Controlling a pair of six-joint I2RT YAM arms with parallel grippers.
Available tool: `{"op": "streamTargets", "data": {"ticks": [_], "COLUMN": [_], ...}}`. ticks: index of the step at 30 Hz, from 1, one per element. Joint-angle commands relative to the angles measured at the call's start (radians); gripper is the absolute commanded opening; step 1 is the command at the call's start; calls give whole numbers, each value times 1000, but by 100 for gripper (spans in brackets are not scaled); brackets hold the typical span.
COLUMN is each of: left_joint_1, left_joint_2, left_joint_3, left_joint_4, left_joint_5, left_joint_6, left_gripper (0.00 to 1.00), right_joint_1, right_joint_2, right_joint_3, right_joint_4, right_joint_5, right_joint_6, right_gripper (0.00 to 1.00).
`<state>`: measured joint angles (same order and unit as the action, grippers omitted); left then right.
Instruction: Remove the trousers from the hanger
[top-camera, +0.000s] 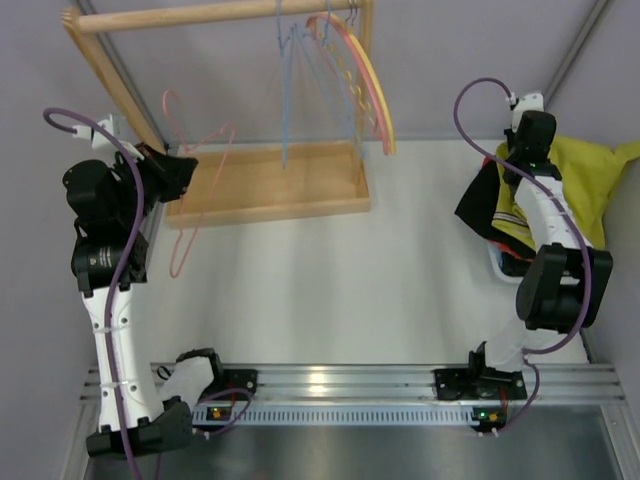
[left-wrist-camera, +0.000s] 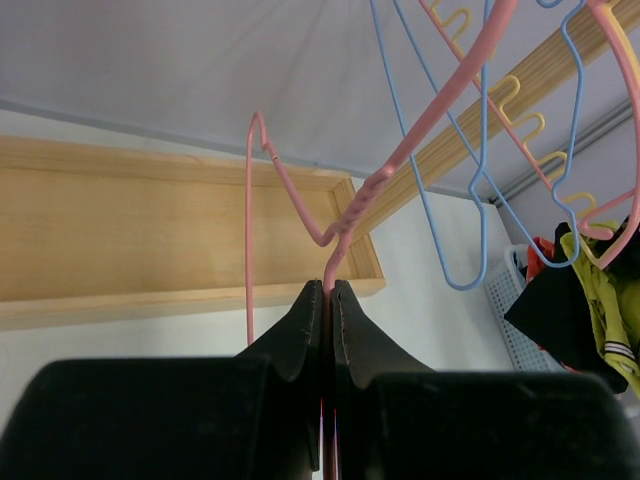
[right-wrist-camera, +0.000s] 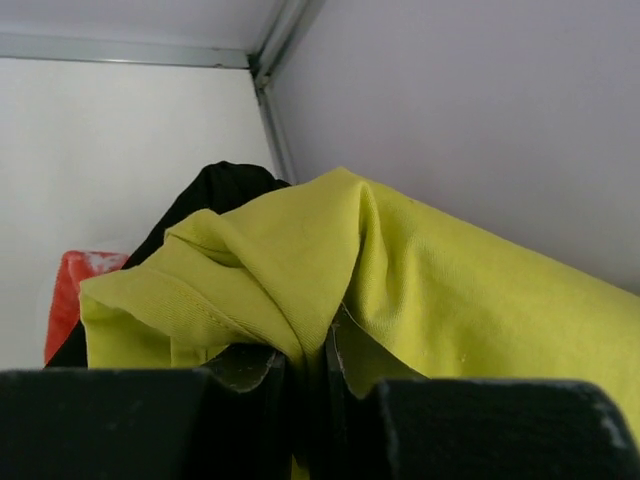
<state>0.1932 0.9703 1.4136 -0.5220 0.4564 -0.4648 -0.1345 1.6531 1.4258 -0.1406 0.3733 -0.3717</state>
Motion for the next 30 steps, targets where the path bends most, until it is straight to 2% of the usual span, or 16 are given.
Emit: {"op": "streamTargets", "data": {"ticks": [1,3,4,6,7,10,12,17,25,26,30], "left_joint_1": [-5,-8,-11,-14,-18,-31,-49,-106,-192,-239,-288], "left_joint_2": [21,44,53,77,88,123,149,214,384,399,502], "left_joint_3": [68,93,102,133,145,192,225,316,479,493,564], "left_joint_4": [77,79,79,79,77,79,79,80,89,100,142], "left_joint_5": [30,30,30,28,28,27,13,-45,-264,-286,-363], "left_joint_6": [34,41,46,48,51,66,80,130,169,176,189], "left_gripper": [0,0,0,0,0,0,0,0,0,0,0], "right_joint_1": [-17,-25,-28,-39,-43,-60,-73,-79,-80,-80,-80], "right_joint_2": [-18,-44,-55,-84,-94,-150,-203,-309,-440,-444,-502], "right_joint_3": [-34,-34,-24,-1,22,64,73,113,224,238,265], "right_joint_4": [84,59,47,10,-22,-85,-103,-189,-372,-392,-444], "right_joint_5": [-154,-178,-197,-215,-223,-256,-266,-321,-367,-367,-418], "right_joint_6": [37,57,65,83,89,106,106,109,194,200,217], "right_gripper": [21,35,48,64,77,96,100,99,99,100,99]}}
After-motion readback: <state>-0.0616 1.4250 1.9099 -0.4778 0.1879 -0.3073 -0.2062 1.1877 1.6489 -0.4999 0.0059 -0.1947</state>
